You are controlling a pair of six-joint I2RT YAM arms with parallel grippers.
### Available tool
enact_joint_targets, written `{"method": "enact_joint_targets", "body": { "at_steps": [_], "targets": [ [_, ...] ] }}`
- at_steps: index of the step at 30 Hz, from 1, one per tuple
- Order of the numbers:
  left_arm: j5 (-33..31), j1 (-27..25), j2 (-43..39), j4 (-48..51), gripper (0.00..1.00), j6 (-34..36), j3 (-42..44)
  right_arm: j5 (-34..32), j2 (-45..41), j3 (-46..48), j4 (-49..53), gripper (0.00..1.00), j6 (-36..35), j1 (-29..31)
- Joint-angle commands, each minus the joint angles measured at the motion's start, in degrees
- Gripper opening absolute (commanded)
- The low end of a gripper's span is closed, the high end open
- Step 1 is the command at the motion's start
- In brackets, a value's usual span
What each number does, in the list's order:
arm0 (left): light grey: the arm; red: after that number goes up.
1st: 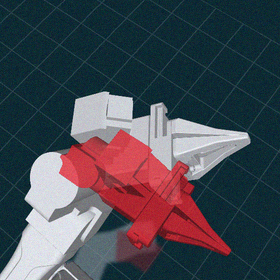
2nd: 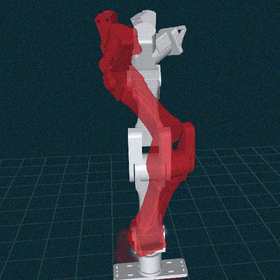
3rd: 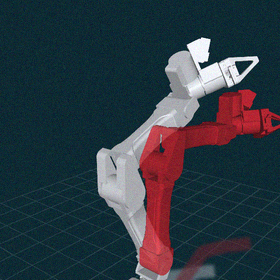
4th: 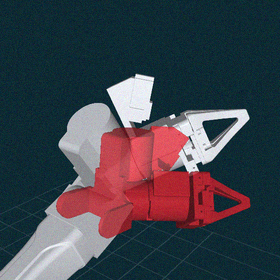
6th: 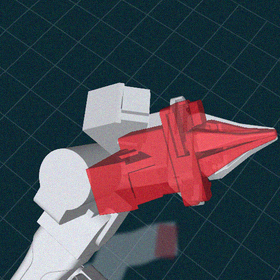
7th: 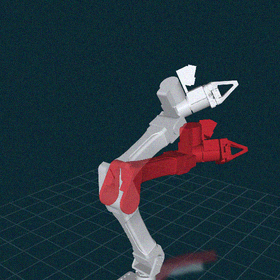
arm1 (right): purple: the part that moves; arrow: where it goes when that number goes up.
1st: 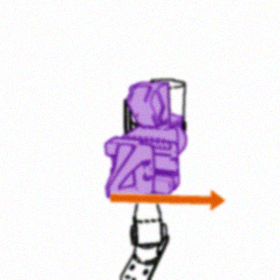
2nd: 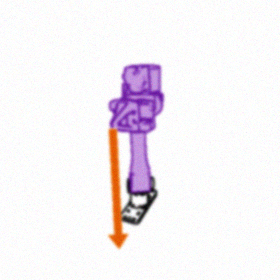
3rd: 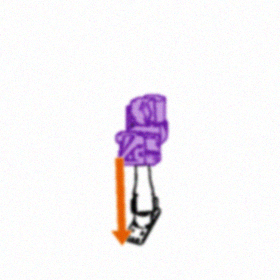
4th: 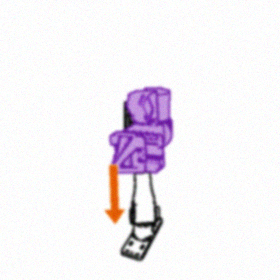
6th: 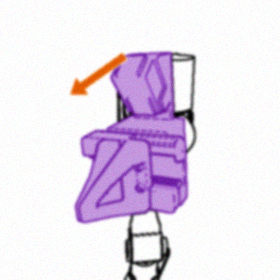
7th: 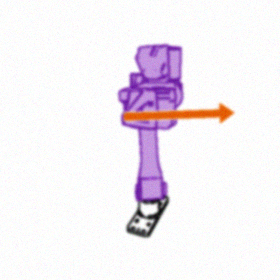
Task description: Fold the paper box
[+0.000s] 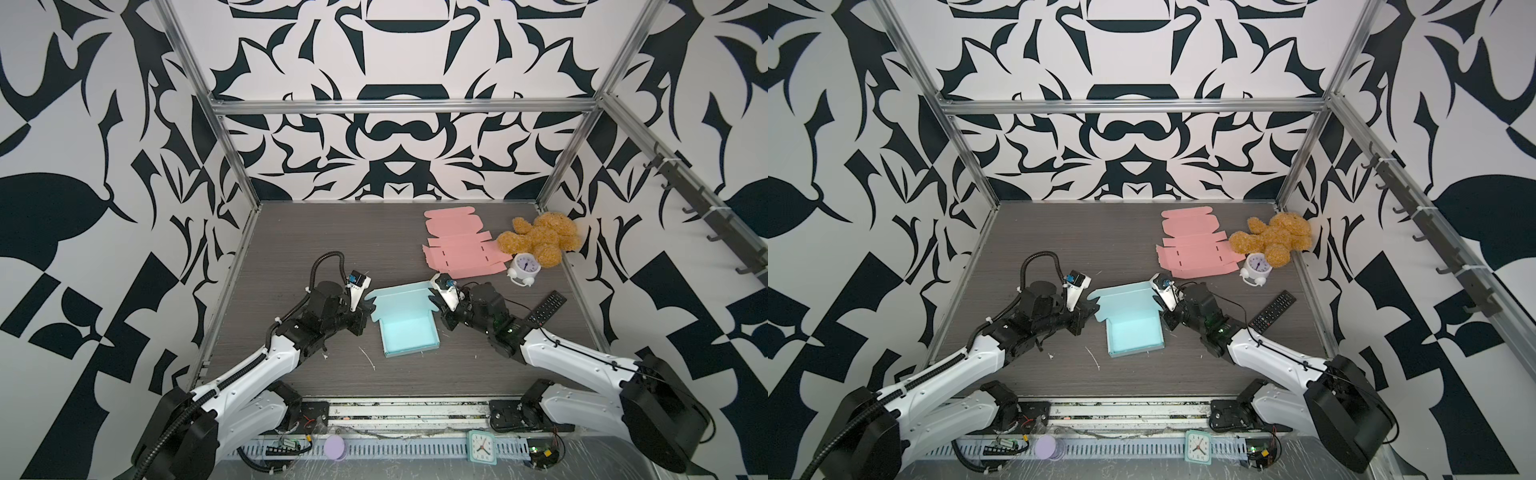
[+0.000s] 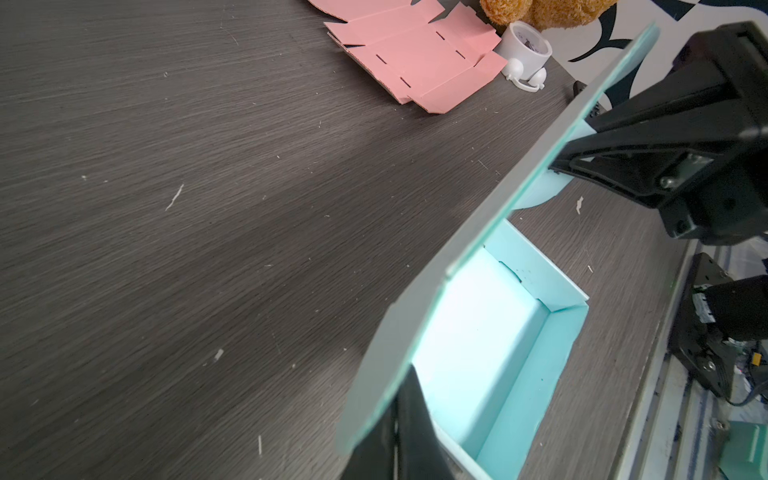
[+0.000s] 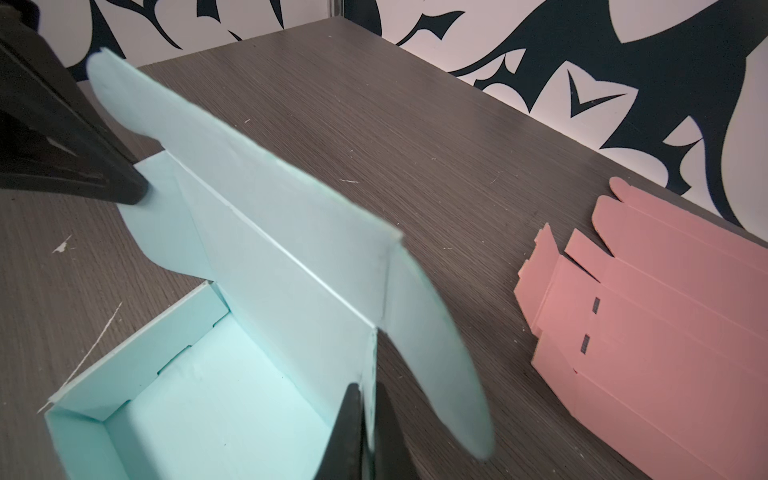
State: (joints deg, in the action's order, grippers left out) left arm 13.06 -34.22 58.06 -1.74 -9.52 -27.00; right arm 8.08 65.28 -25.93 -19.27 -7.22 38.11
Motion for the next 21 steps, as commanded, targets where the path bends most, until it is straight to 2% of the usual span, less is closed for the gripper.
{"method": "enact_joint_targets", "body": {
  "at_steps": [1,13,21],
  "targets": [
    [-0.73,-0.41,-1.02,1.3,0.04,0.64,-1.45,-1.08,-1.38,-1.87,-0.33,0.1,-0.3,0.48],
    [-4.35,-1.03,-1.77,2.16,0.02,0.65,-2.49,-2.35,-1.71,-2.66,0.82,0.04,0.7,1.5],
    [-10.09,-1.14,0.45,1.03,0.02,-0.88,-6.64,-9.46,1.6,-5.98,0.54,0.05,6.14,6.7]
  ]
}}
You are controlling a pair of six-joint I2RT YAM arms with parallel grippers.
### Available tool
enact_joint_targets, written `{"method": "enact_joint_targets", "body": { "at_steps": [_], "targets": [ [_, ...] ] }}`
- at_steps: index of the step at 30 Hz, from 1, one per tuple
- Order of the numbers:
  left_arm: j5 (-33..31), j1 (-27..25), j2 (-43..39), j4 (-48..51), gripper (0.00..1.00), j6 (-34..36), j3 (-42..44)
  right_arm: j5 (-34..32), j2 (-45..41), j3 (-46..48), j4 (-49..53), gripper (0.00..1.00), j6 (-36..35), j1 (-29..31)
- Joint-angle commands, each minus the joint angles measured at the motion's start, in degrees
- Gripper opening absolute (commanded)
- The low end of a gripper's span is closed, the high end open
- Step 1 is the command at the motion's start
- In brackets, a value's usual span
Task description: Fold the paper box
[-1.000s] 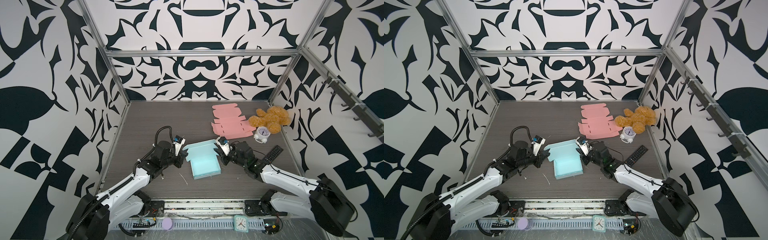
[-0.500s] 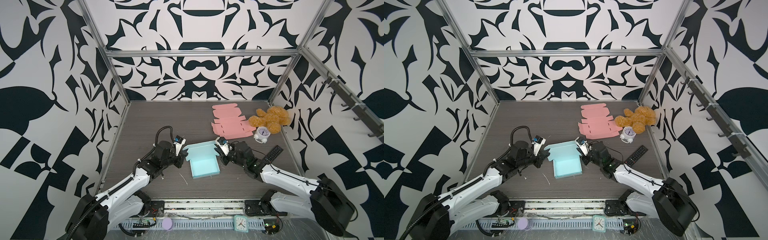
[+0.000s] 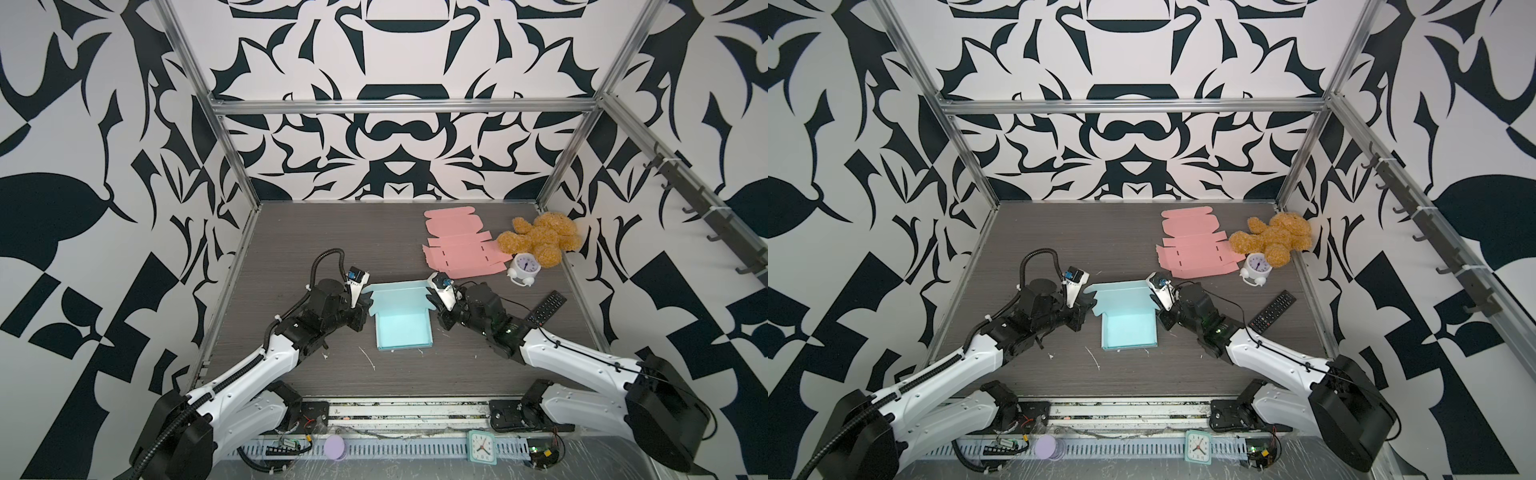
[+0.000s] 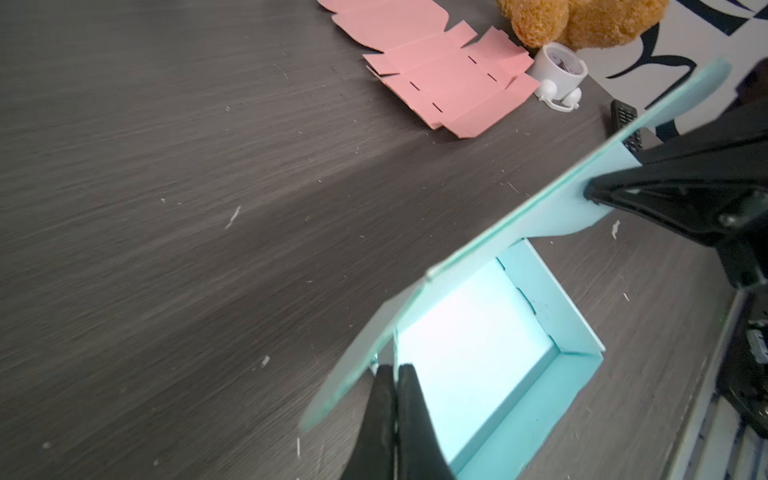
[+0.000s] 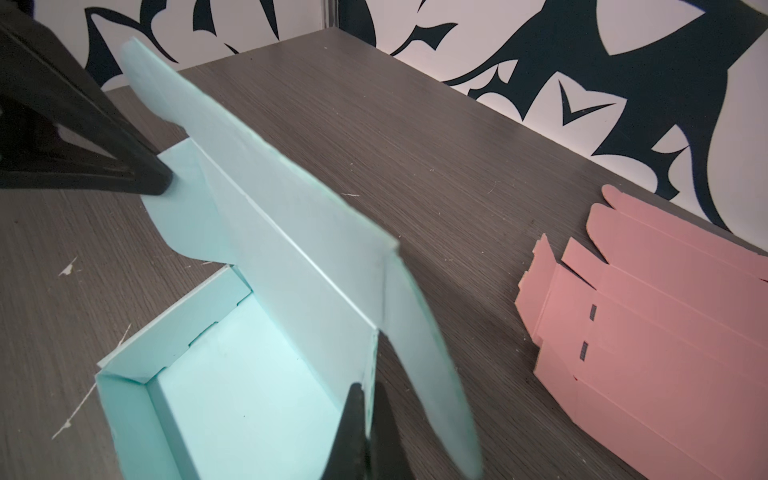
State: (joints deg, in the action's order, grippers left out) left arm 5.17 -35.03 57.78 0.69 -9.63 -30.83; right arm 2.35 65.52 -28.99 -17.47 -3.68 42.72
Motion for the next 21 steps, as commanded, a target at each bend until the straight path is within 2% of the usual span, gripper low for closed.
{"method": "enact_joint_targets", "body": {
  "at_steps": [1,7,12,15,21],
  "targets": [
    [-3.09,-0.35,1.31,-1.9,0.02,-0.99,-3.47,-4.61,2.26,-3.57,-1.74,0.05,3.1,3.0],
    [-7.34,-0.31,6.65,-6.68,0.03,-1.0,-5.95,-12.47,9.16,-8.0,-3.09,0.08,8.88,5.24],
    [-9.47,-0.47,11.54,-12.86,0.03,-0.97,-5.87,-12.89,14.6,-11.5,-4.88,0.12,11.65,5.24],
    [-10.35,-0.57,13.85,-17.23,0.03,-0.59,-4.78,-16.92,17.21,-13.79,-4.69,0.14,11.35,5.22],
    [-12.09,-1.35,19.12,-24.85,0.03,0.43,-2.52,-16.58,20.9,-17.26,-4.34,0.17,11.21,5.19]
  ]
}}
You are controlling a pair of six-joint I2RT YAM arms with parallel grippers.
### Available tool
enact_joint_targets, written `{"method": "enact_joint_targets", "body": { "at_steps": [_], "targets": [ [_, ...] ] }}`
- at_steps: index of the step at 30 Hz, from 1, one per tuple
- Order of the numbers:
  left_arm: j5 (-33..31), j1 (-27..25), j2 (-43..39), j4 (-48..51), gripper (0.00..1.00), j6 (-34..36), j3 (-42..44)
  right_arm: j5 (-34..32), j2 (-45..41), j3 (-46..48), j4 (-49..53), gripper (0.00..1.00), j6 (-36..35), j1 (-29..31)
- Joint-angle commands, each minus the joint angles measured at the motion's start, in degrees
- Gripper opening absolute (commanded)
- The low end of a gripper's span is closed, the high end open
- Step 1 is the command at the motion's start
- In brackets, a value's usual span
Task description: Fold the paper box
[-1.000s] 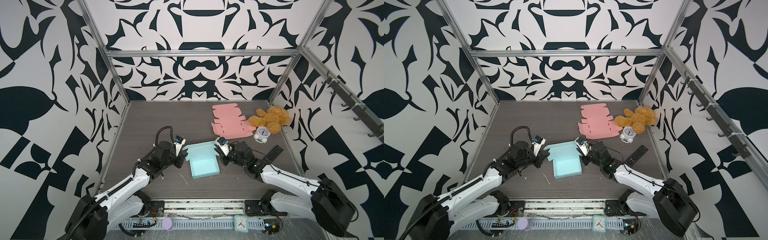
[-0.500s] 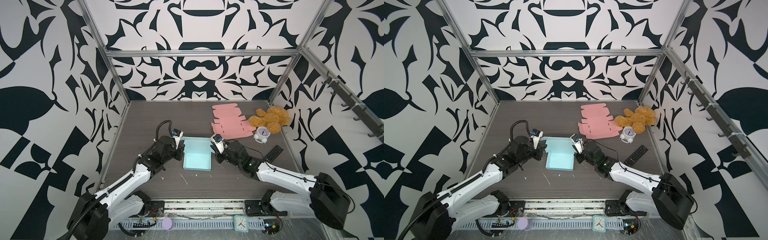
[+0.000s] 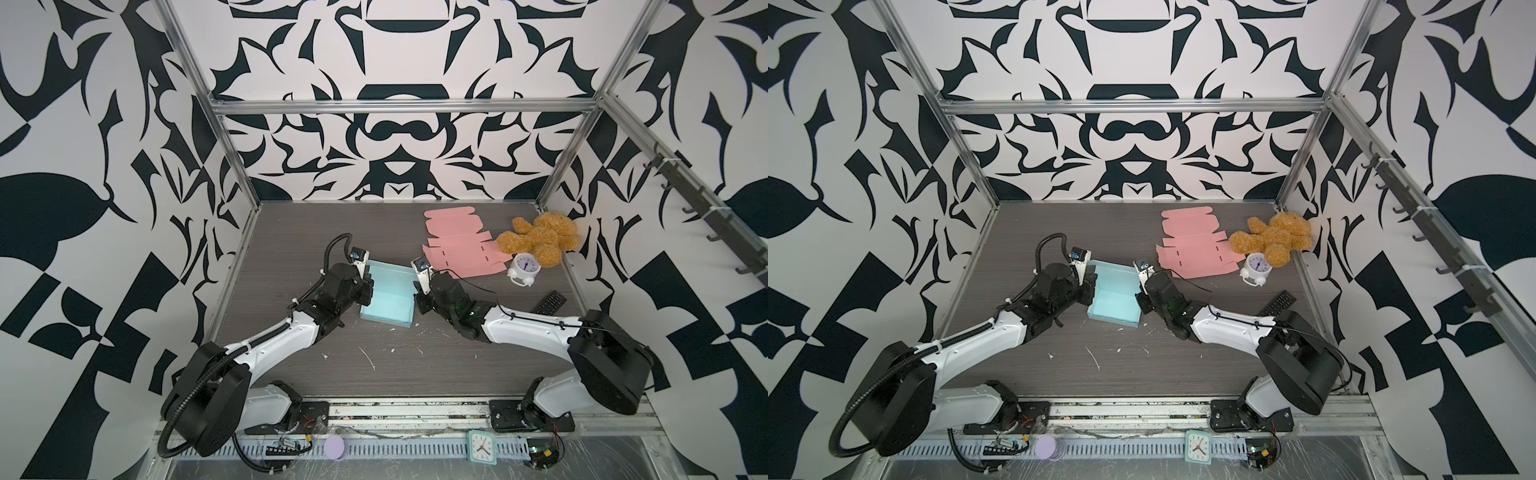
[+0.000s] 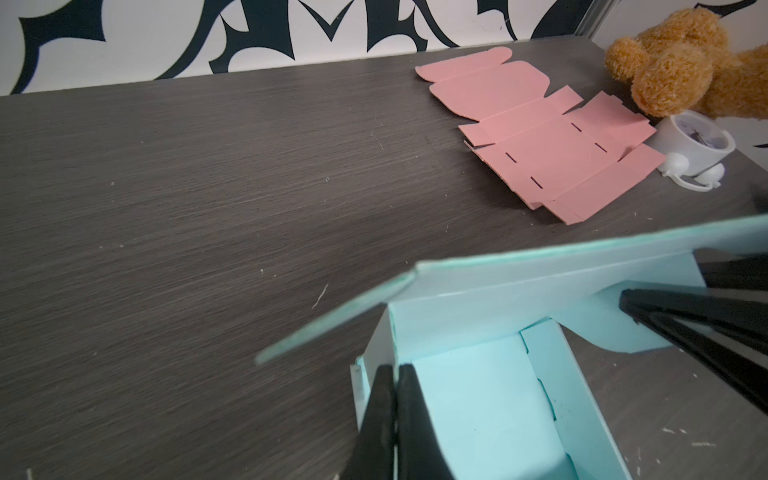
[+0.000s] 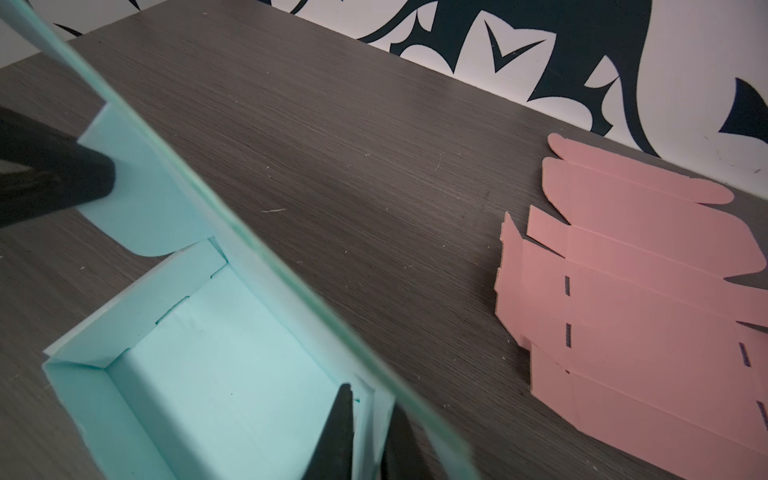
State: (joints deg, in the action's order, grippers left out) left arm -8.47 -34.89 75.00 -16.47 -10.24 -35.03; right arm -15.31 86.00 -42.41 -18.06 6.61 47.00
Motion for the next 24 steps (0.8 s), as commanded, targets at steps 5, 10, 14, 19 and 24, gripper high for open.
{"method": "enact_joint_targets", "body": {
  "at_steps": [5,10,14,19,24],
  "targets": [
    [-0.54,-3.06,4.68,-13.14,0.03,2.19,3.41,0.17,1.97,-5.39,-3.26,0.22,1.47,0.93],
    [-0.99,-3.77,5.27,-16.05,0.03,2.15,5.37,-0.72,2.27,-6.0,-2.38,0.24,2.15,0.92],
    [-2.55,-4.9,4.69,-16.36,0.03,2.71,6.15,-0.26,1.48,-6.6,-1.65,0.25,2.87,0.94],
    [-4.08,-5.27,1.22,-9.97,0.03,1.27,4.09,-0.92,1.04,-8.09,1.39,0.24,2.62,0.97],
    [-5.21,-5.27,-0.91,2.0,0.03,-0.92,-0.93,-2.05,0.62,-7.74,2.94,0.25,2.35,0.86]
  ]
}}
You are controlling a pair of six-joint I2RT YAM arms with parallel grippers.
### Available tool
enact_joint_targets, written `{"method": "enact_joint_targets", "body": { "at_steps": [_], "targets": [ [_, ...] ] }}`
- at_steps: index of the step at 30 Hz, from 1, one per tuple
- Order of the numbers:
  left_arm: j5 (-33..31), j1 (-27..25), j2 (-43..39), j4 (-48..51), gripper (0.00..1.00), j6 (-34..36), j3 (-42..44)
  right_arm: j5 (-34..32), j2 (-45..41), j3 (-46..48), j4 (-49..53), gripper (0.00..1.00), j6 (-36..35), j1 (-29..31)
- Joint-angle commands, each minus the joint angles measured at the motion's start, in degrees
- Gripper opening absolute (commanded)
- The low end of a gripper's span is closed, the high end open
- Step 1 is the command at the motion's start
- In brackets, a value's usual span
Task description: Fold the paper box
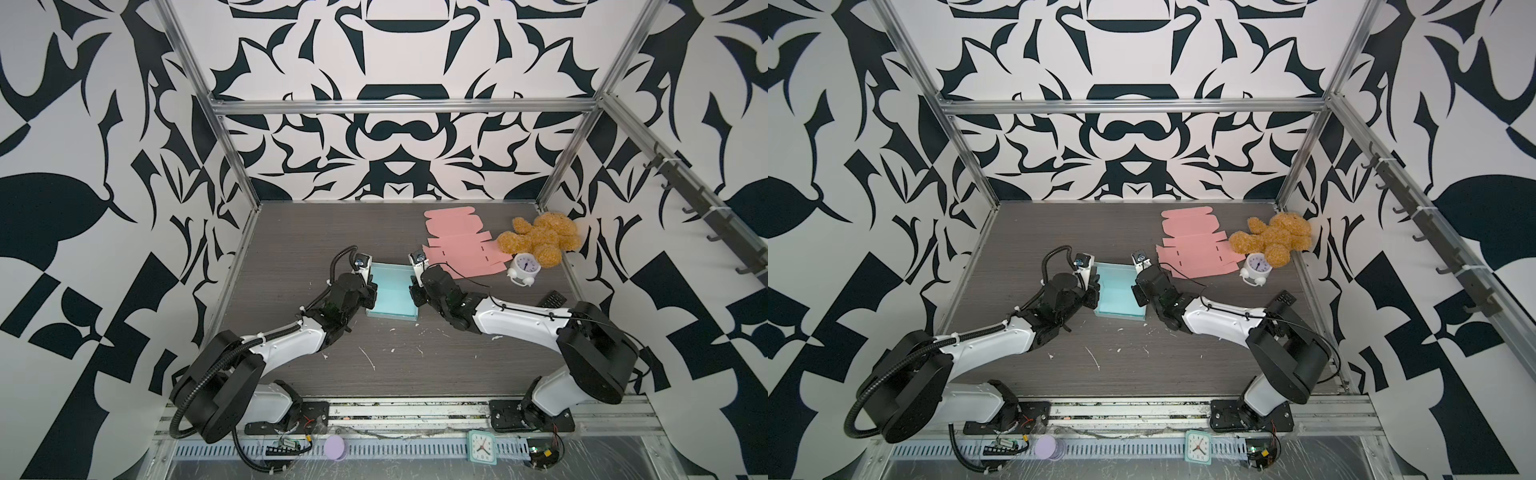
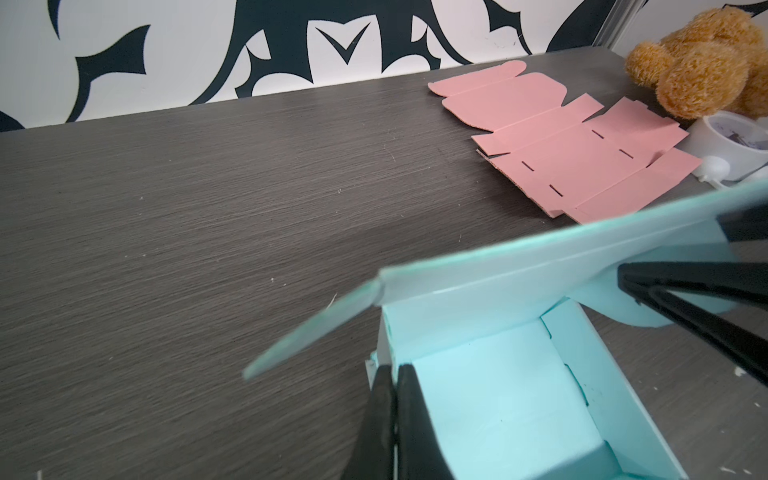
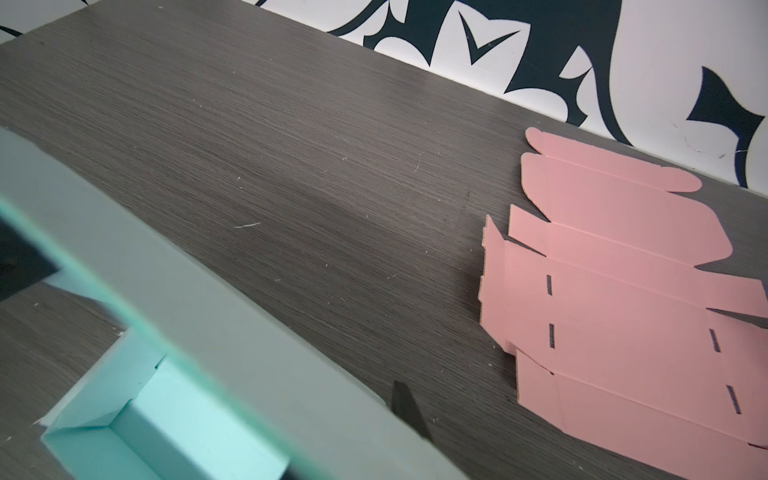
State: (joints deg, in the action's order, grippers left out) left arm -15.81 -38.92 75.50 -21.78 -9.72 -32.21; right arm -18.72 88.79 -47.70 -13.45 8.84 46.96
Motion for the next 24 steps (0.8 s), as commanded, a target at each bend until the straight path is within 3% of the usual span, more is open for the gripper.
{"method": "enact_joint_targets", "body": {
  "at_steps": [1,12,24],
  "targets": [
    [2.27,-1.25,-1.56,8.76,0.02,-1.78,-4.47,1.23,-2.44,-2.34,-1.56,0.26,0.12,0.87],
    [2.88,-1.25,-1.36,12.81,0.02,-1.8,-5.79,-0.04,-5.79,-0.84,1.47,0.29,-0.25,0.31],
    [2.7,-1.25,-1.13,12.66,0.02,-1.14,-5.59,3.52,-8.79,0.85,4.6,0.36,1.7,-2.0]
  ]
}}
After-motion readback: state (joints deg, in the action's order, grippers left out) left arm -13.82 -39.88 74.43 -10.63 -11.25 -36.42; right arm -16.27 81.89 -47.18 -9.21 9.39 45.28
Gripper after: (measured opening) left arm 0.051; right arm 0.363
